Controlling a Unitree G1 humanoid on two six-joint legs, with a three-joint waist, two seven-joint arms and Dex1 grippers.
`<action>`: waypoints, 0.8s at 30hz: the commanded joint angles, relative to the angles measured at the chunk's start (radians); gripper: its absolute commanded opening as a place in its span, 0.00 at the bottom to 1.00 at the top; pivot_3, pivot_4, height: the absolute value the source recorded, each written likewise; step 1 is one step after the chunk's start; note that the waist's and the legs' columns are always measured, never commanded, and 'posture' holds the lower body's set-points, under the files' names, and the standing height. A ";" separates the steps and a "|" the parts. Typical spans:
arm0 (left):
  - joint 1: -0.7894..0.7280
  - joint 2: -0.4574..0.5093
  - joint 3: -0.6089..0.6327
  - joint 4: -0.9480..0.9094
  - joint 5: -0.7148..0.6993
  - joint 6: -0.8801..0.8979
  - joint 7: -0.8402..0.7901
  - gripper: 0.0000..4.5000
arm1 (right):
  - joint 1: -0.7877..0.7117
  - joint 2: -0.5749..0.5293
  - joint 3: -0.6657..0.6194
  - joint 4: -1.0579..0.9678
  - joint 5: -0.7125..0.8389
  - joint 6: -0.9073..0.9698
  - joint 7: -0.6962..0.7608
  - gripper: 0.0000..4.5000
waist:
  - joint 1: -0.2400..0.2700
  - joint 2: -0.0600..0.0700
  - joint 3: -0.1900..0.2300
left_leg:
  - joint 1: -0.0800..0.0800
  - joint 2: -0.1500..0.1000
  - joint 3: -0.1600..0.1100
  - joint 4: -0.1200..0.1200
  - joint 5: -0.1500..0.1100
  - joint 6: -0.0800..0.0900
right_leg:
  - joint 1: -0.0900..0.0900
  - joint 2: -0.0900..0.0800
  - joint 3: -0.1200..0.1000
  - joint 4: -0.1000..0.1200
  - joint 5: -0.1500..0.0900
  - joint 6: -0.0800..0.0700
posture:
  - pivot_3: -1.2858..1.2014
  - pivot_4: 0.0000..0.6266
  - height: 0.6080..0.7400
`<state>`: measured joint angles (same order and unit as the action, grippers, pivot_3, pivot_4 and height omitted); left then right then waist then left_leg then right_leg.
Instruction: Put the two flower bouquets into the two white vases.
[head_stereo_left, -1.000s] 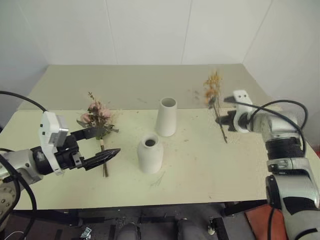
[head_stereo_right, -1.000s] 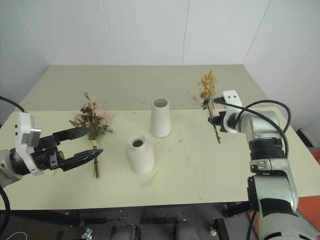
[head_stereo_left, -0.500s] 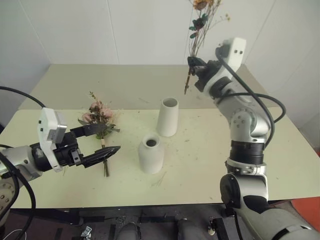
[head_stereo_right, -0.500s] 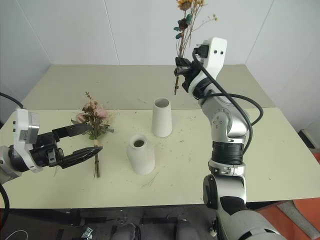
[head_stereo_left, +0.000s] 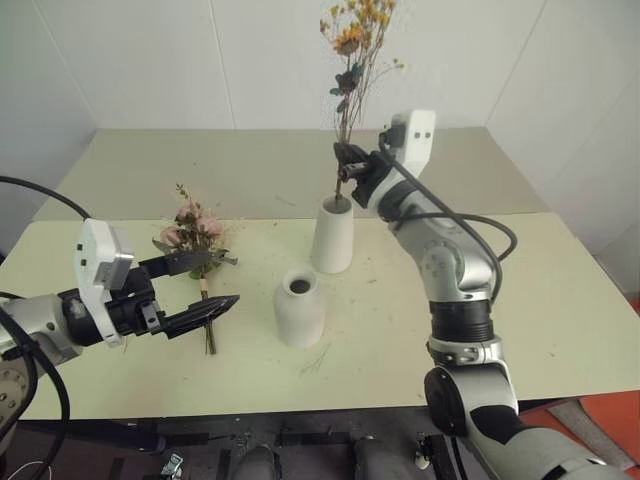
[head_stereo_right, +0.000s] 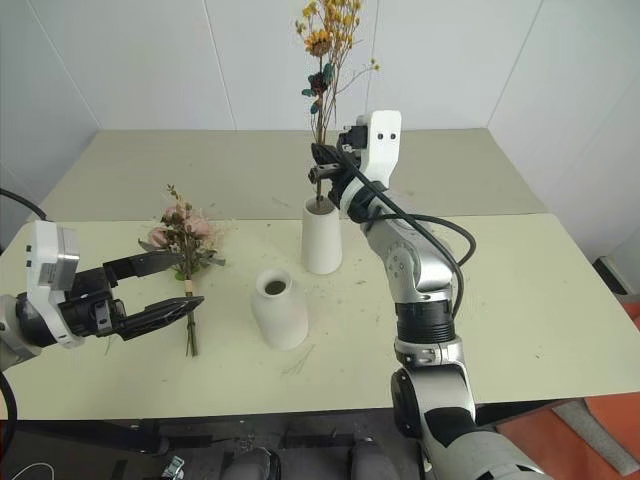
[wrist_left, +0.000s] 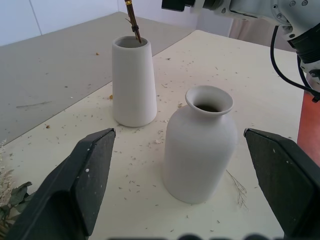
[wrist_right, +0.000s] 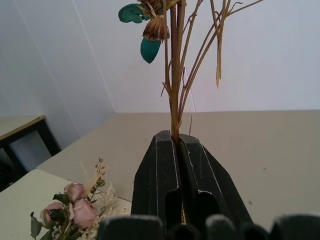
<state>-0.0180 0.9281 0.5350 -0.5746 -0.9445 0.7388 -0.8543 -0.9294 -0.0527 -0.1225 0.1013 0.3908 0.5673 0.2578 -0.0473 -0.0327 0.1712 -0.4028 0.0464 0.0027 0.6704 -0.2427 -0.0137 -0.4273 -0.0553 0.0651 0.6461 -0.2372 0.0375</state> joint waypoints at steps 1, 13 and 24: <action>0.002 0.015 0.037 -0.023 -0.011 -0.009 0.001 1.00 | -0.036 0.003 0.005 0.031 -0.016 -0.074 0.007 0.01 | 0.000 0.000 0.000 | 0.000 0.000 0.000 0.000 0.000 0.000 | 0.000 0.000 0.000 0.000 0.000 0.000 | 0.52 0.24 1.00; 0.015 0.021 0.052 -0.034 -0.023 0.001 0.014 1.00 | 0.080 -0.032 0.049 -0.016 -0.026 -0.085 0.051 0.41 | 0.001 0.000 0.000 | 0.000 0.000 0.000 -0.001 0.000 0.000 | 0.000 0.000 0.000 0.000 0.000 0.000 | 0.52 0.24 1.00; 0.021 0.021 0.049 -0.028 -0.020 0.006 0.019 1.00 | 0.311 -0.251 0.075 -0.311 0.008 -0.011 0.199 0.99 | 0.000 0.000 0.000 | 0.001 0.000 0.000 -0.001 0.000 0.000 | 0.000 0.000 0.000 0.000 0.000 0.000 | 0.52 0.24 1.00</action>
<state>0.0070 0.9353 0.5670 -0.5840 -0.9467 0.7456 -0.8358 -0.6111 -0.2887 -0.0500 -0.1412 0.3775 0.5569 0.4247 -0.0474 -0.0325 0.1713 -0.4015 0.0466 0.0031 0.6690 -0.2427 -0.0137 -0.4271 -0.0550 0.0654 0.6456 -0.2375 0.0372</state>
